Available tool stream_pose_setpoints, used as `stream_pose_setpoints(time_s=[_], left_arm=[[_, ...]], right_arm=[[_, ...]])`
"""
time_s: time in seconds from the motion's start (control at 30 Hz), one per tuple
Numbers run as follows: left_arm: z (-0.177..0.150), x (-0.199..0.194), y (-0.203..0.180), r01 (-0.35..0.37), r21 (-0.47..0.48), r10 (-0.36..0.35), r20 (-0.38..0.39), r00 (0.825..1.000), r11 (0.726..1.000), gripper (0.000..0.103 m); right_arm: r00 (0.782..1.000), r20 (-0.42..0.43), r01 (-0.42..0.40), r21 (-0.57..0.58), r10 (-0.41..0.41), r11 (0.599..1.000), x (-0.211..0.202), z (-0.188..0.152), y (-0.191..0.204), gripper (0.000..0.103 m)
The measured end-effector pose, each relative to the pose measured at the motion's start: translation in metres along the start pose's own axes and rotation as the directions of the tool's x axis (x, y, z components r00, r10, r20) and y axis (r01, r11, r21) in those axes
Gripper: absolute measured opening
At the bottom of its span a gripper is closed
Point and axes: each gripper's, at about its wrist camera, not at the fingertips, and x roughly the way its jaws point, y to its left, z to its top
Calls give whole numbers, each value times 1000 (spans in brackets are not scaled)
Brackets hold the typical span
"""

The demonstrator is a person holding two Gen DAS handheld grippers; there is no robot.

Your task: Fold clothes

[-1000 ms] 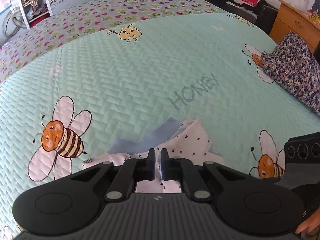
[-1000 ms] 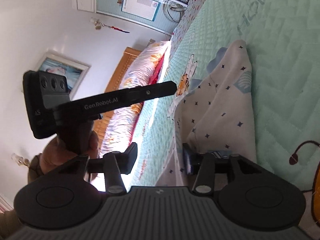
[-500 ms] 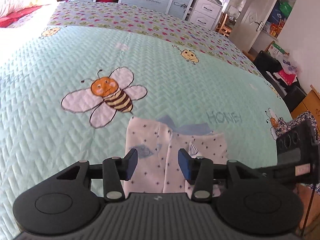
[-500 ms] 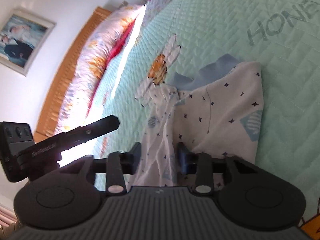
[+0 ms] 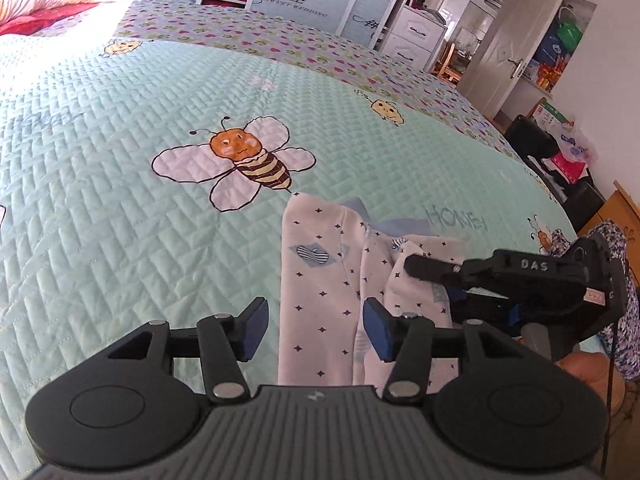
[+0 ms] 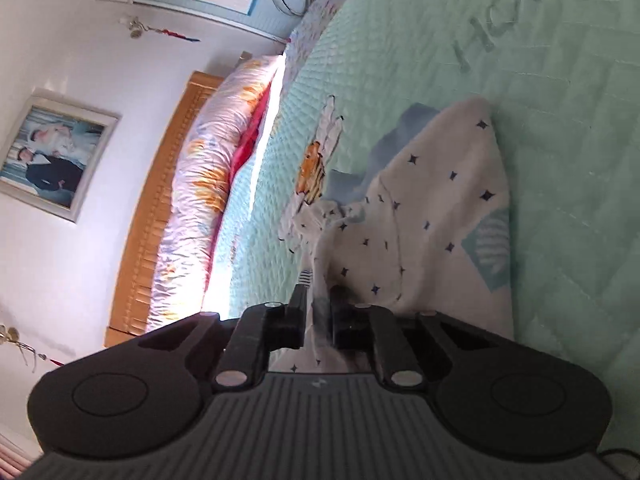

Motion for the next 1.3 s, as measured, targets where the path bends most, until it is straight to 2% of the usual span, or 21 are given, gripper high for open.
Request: stream_pose_setpoints(time_s=[0.03,0.1,0.17,0.2,0.33,0.43,0.57,0.63,0.7,0.73,0.83,0.87,0.93,1.03,1.17,1.3], left_arm=[[-1,-2,-3,14,13,-15,8,1000,1000,55],[-2,-6,-9,41,41,-41,22,999,998,56],[-5,-10,-15,59,75,-61,25,998,995,56],[-7,-13,-17,65,78,-67,21,998,995,56],[-20,-25,-24,159,79,-158,-20,987,984,56],[-37,-37,-28,184,58,-181,-50,982,981,56],[-59,-52,-26,161,-6,-161,-79,984,987,56],[-68,-59,-26,154,-8,-154,-100,983,988,56],[-77,-66,-28,150,4,-149,-121,981,989,58],[-81,-71,-30,153,20,-150,-131,980,988,58],[-95,-79,-35,166,55,-156,-156,975,985,60],[-99,-80,-36,168,55,-157,-162,974,984,60],[-106,-81,-36,173,43,-163,-174,971,984,60],[-110,-81,-30,175,-37,-179,-174,968,984,60],[-96,-75,-14,148,-139,-167,-136,976,979,60],[-69,-61,-17,137,-87,-144,-88,986,987,59]], right_arm=[[1000,27,-16,5,16,1000,-7,-1,2,46],[997,74,-24,5,24,1000,-24,-6,7,54],[996,93,6,-36,-3,999,-49,-18,16,56],[996,87,-4,-50,8,999,-60,-26,20,57],[997,-64,-50,-112,43,992,-87,-71,34,57],[989,-146,-25,-86,12,996,-93,-99,31,57],[985,-173,-13,-40,5,999,-97,-119,21,57],[982,-188,-11,-25,6,1000,-103,-126,17,57],[956,-280,-75,52,86,996,-111,-136,20,59],[935,-331,-115,63,129,991,-118,-145,26,58],[905,-418,-105,-50,75,993,-157,-179,53,59],[908,-416,-92,-66,56,994,-169,-188,58,60],[927,-370,-82,-46,59,996,-190,-199,57,64],[963,-262,-73,-8,68,997,-204,-200,50,67],[989,-132,-58,63,66,996,-187,-187,32,67],[995,-68,-76,37,78,996,-158,-170,37,68]])
